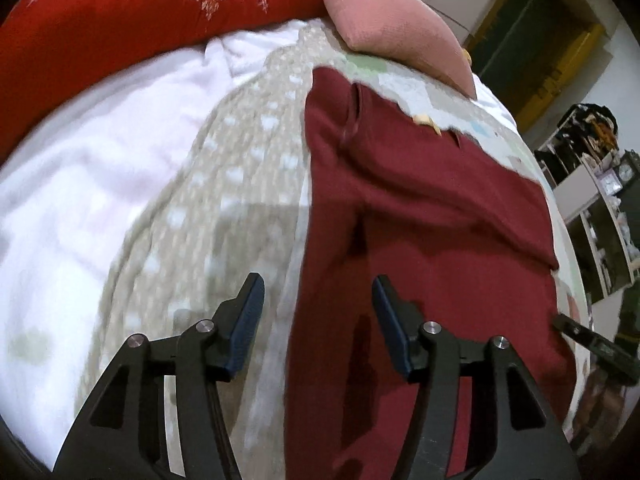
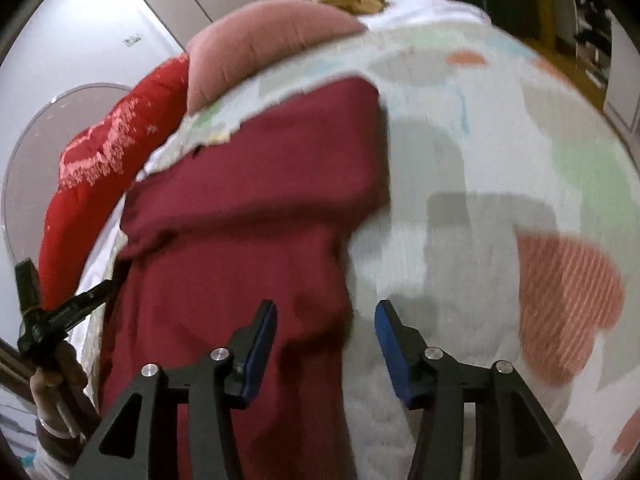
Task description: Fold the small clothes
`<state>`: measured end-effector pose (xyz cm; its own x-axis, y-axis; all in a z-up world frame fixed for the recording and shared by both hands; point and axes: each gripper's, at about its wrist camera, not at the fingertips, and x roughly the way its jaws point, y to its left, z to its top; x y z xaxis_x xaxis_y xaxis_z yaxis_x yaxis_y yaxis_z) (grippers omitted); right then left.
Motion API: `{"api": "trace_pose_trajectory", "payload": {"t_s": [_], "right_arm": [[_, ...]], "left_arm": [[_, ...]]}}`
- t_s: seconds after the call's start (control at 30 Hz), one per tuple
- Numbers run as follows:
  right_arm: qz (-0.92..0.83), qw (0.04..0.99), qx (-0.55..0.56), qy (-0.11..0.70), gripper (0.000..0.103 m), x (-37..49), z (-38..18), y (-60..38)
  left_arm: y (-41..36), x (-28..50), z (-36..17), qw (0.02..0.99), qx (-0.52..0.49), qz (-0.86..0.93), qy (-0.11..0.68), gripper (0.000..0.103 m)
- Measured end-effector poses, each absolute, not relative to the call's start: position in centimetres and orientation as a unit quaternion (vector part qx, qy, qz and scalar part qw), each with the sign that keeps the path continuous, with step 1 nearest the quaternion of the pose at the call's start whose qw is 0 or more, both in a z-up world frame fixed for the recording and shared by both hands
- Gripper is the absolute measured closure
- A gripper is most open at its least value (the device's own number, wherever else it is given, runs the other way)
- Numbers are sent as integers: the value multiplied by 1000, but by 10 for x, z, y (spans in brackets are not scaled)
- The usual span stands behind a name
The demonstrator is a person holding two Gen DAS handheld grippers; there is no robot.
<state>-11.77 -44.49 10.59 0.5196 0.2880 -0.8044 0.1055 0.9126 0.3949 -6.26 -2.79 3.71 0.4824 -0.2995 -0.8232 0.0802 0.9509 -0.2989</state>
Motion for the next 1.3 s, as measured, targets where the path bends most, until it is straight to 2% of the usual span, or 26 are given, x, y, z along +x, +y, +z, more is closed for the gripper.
{"api": "trace_pose_trajectory", "payload": {"t_s": [0.1, 0.13, 0.17, 0.23, 0.3, 0.43, 0.53, 0.6, 0.63, 0.67, 0.73, 1.3], "right_arm": [[57, 864, 183, 466, 55, -126, 102, -434], [58, 865, 178, 465, 69, -125, 102, -431], [60, 866, 168, 467, 89, -125, 102, -426], [53, 876, 148, 456, 94, -132, 108, -422], [39, 886, 138, 441, 95, -140, 115, -423], [-28, 881, 109, 459, 102, -142, 98, -430], [-7, 877, 172, 449, 102, -157, 99, -443], [17, 873, 221, 434, 98, -170, 107, -450], [23, 872, 237, 428, 91, -177, 111, -452], [28, 872, 244, 424, 71, -185, 115, -453], [37, 872, 247, 420, 50, -203, 119, -451], [102, 847, 260, 452, 48, -294, 95, -439]], "left_arm": [[-31, -80, 33, 852, -97, -110, 502, 47], [-31, -84, 32, 853, -92, -109, 502, 47], [-32, -89, 33, 853, -88, -109, 503, 47], [-31, -101, 34, 852, -93, -114, 503, 47], [-30, -110, 33, 851, -96, -118, 503, 47], [-34, -126, 30, 852, -74, -114, 505, 47], [-35, -137, 32, 852, -71, -115, 505, 47], [-34, -143, 32, 852, -72, -114, 506, 47], [-33, -146, 32, 852, -73, -114, 506, 47], [-33, -149, 32, 852, -72, -113, 506, 47], [-35, -156, 32, 853, -66, -112, 505, 47], [-34, -202, 39, 849, -56, -129, 510, 47]]}}
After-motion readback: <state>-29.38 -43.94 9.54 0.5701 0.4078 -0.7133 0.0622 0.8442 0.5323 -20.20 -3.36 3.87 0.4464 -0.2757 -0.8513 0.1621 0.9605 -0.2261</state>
